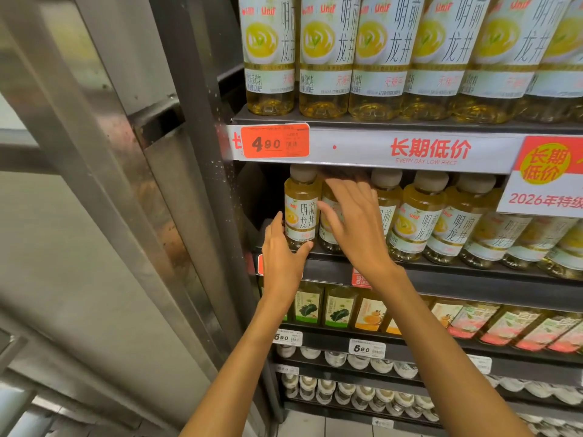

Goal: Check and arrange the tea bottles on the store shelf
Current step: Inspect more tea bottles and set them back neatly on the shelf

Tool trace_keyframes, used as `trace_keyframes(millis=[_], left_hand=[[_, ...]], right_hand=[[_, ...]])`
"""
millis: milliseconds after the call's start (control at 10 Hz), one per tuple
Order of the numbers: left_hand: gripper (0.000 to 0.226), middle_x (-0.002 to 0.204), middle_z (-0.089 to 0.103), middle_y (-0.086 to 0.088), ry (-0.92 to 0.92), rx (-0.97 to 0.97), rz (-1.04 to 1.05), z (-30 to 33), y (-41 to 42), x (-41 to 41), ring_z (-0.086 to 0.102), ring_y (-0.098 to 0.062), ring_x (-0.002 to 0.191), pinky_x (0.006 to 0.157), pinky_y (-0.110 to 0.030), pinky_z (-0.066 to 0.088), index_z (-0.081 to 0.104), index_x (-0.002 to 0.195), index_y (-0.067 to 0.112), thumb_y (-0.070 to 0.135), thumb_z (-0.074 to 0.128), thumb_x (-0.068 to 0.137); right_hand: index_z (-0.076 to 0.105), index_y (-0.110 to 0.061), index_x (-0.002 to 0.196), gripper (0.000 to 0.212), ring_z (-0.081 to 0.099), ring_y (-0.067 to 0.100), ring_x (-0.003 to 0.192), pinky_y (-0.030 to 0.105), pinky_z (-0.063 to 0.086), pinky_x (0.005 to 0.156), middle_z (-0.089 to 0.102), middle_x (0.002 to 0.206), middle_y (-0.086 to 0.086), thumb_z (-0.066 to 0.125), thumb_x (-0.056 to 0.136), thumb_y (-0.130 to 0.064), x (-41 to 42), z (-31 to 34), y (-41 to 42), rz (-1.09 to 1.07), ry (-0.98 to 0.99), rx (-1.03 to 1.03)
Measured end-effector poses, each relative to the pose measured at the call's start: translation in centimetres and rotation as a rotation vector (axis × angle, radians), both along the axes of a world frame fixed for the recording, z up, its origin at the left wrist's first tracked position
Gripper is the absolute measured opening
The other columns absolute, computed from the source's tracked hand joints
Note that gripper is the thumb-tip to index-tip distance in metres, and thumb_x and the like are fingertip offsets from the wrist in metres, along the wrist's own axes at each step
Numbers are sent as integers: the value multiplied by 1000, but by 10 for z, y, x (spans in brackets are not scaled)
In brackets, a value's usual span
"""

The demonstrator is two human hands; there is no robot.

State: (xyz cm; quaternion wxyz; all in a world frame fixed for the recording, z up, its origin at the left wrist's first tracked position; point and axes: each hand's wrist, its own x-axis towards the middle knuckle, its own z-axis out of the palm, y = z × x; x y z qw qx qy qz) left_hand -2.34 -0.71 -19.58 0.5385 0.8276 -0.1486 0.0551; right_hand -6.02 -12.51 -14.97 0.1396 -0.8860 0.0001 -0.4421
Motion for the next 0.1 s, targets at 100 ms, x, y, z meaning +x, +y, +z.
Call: trace_keyframes(millis=[100], left_hand=[[58,140,47,-5,-35,-73,32,8,8,-11,45,-11,125,106,-26,38,41,140,12,8,66,88]], right_hand=[[57,0,125,35,51,30,118,32,32,105,62,121,15,60,90,-1,-20,-5,-4,42,-71,66]])
